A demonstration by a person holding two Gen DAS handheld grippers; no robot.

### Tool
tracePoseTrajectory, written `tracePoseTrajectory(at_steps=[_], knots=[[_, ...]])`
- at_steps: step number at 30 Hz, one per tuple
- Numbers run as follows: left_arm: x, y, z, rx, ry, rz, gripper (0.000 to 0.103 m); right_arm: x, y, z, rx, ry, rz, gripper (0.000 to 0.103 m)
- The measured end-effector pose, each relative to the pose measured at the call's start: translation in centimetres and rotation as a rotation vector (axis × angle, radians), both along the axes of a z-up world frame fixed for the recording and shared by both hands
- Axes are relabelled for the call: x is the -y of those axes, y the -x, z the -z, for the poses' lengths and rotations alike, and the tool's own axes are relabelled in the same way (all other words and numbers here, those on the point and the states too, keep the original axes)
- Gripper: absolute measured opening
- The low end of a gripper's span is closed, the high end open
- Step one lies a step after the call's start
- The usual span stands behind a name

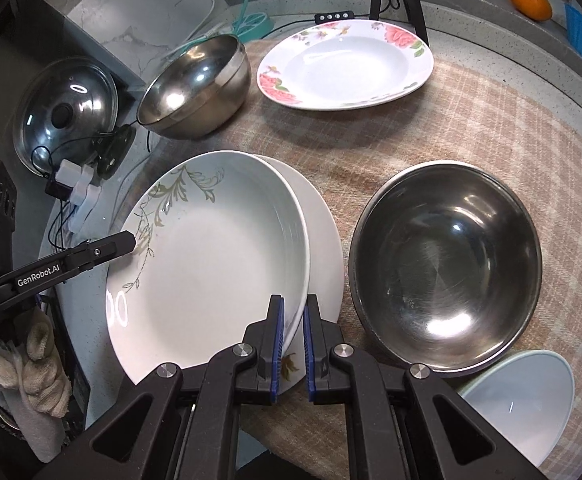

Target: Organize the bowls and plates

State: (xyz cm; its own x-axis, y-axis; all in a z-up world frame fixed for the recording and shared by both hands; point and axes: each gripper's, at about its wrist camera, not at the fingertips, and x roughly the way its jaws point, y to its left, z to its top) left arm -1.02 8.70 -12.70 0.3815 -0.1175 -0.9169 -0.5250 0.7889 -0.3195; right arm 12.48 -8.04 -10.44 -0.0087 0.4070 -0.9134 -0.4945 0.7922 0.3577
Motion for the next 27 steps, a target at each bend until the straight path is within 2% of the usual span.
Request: tracePoseTrajectory(at_steps=[10,27], knots=[[-0.2,-0.1,0.7,-0.011,-0.005,0.004,0.013,-0.4,0.1,1.3,-0.014,0.021,0.001,0.009],[0.1,-0.4,1.7,-0.035,-0.005,0.021,0.013,-1.1,0.6,1.5,0.036,0.072,-0.032,0.009]])
